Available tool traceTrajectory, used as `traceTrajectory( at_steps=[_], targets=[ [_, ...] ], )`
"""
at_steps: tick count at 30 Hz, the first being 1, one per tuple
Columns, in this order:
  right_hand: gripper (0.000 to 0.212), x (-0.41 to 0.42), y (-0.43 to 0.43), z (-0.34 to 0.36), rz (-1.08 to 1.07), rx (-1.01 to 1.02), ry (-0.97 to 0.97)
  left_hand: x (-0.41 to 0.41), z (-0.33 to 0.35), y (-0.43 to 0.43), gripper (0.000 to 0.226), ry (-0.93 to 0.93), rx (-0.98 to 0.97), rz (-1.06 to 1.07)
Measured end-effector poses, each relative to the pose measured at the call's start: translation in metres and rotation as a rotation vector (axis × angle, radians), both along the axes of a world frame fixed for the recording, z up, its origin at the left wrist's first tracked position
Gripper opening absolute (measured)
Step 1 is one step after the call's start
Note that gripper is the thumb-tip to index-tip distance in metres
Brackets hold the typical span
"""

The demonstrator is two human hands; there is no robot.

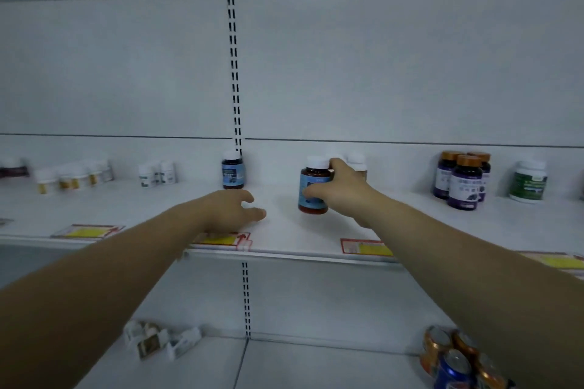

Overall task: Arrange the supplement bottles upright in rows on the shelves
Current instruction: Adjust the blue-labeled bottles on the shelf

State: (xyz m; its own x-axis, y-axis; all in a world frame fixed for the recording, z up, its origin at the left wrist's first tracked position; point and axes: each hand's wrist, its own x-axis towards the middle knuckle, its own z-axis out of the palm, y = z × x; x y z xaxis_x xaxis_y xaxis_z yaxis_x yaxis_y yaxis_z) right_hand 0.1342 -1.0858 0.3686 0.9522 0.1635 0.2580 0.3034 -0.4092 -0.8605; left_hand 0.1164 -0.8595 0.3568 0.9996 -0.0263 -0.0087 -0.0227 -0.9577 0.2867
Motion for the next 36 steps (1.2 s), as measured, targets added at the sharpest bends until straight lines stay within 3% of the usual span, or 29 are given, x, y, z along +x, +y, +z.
traceTrajectory(
  at_steps=[5, 13, 24, 30, 36],
  targets=[
    [0.056, 0.012, 0.072, -0.011, 0.041, -0.097, 0.026, -0.001, -0.005, 0.064, 0.068, 0.004, 0.002, 0.076],
    [0.065, 0.048, 0.14, -0.018, -0.076, -0.222, -0.007, 0.021, -0.028, 0.094, 0.068, 0.037, 0.144, -0.013],
    [0.06, 0.102, 0.151, -0.023, -0.191, -0.313, -0.063, 0.023, -0.032, 0.093, 0.067, -0.013, 0.153, -0.029],
    [0.071, 0.12, 0.152, -0.026, -0.188, -0.363, -0.06, 0.02, -0.03, 0.093, 0.066, -0.007, 0.148, -0.027],
    [0.063, 0.13, 0.156, -0.029, -0.226, -0.413, -0.092, 0.021, -0.031, 0.094, 0.066, -0.008, 0.127, -0.026]
  ],
)
